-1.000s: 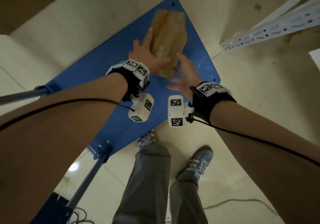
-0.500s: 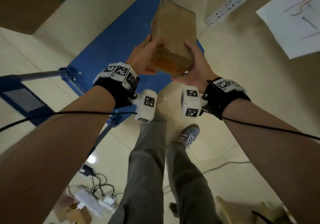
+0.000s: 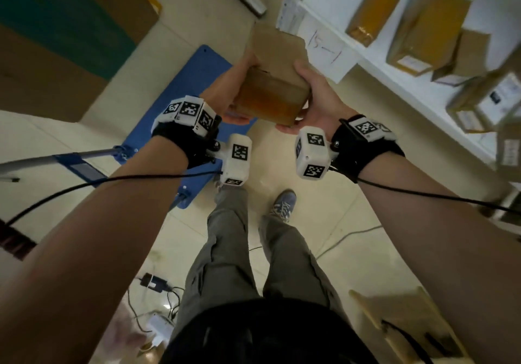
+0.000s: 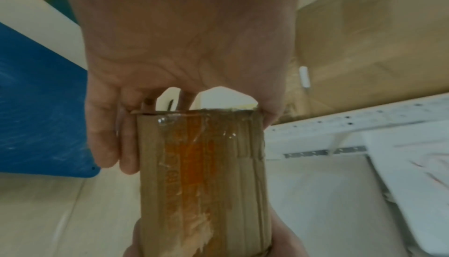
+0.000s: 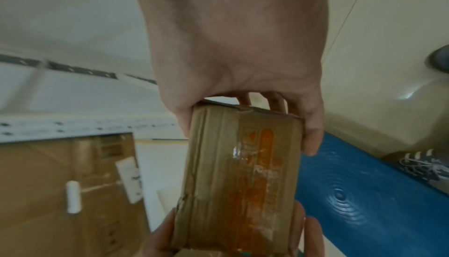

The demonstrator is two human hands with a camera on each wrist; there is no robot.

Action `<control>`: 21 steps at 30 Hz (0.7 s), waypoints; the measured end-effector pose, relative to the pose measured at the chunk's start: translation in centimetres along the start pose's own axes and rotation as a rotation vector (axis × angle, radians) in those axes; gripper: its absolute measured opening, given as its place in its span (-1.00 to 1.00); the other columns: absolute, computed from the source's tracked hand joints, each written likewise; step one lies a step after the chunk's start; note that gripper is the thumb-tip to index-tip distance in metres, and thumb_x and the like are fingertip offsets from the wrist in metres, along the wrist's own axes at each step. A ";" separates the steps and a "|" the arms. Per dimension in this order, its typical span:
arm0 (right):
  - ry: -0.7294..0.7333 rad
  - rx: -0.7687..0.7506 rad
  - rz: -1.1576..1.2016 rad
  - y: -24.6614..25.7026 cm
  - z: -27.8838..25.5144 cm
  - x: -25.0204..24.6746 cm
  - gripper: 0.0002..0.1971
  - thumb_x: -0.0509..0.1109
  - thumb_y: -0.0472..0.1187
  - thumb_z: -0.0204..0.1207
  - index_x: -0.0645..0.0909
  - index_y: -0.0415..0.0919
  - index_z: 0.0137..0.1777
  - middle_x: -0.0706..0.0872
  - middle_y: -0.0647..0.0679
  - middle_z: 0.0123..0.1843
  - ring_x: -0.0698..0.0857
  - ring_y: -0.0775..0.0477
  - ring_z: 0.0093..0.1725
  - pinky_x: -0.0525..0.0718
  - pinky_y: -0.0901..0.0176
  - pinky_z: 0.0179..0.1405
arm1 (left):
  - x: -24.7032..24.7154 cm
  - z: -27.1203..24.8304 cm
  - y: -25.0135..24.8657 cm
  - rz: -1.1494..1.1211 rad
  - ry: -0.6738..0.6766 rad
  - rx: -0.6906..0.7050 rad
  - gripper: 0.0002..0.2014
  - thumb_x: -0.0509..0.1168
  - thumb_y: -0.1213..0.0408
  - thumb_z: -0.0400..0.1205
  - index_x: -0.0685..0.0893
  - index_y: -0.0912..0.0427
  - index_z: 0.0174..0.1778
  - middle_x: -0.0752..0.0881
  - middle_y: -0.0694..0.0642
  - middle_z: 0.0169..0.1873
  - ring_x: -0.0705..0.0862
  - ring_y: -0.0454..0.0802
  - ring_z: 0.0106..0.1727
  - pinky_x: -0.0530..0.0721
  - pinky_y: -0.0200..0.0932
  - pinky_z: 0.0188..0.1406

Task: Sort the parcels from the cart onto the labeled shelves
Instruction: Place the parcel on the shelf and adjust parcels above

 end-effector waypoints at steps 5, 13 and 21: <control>0.029 -0.065 0.053 1.5 -9.5 -4.3 -0.61 0.41 0.27 0.56 0.60 -0.01 0.16 0.72 -0.14 0.06 0.72 -0.28 0.14 0.62 -0.39 0.37 | 5.1 -9.2 -3.5 0.076 0.059 0.136 -0.49 0.23 -0.33 0.60 0.48 -0.12 0.36 0.65 0.13 0.24 0.70 0.19 0.21 0.80 0.13 0.05; -0.021 -0.274 0.081 4.6 -22.5 -11.7 -0.58 0.41 0.28 0.56 0.61 -0.05 0.16 0.72 -0.15 0.08 0.73 -0.30 0.13 0.68 -0.40 0.30 | 13.8 -20.6 -8.3 0.263 0.172 0.327 -0.46 0.18 -0.35 0.61 0.50 -0.09 0.38 0.67 0.25 0.20 0.74 0.28 0.17 0.75 0.27 0.20; -0.058 -0.468 0.063 7.0 -32.5 -20.0 -0.57 0.58 0.16 0.46 0.64 0.00 0.23 0.69 -0.19 0.26 0.75 -0.30 0.21 0.75 -0.40 0.22 | 22.7 -27.4 -13.3 0.367 0.220 0.525 -0.19 0.14 -0.62 0.39 0.59 -0.17 0.41 0.78 0.13 0.15 0.79 0.14 0.13 0.77 0.17 0.16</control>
Point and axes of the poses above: each hand's wrist, its own z-axis towards the middle knuckle, its own x-axis out of the palm, y = z × x, the point moved 10 cm from there along z, towards the middle knuckle
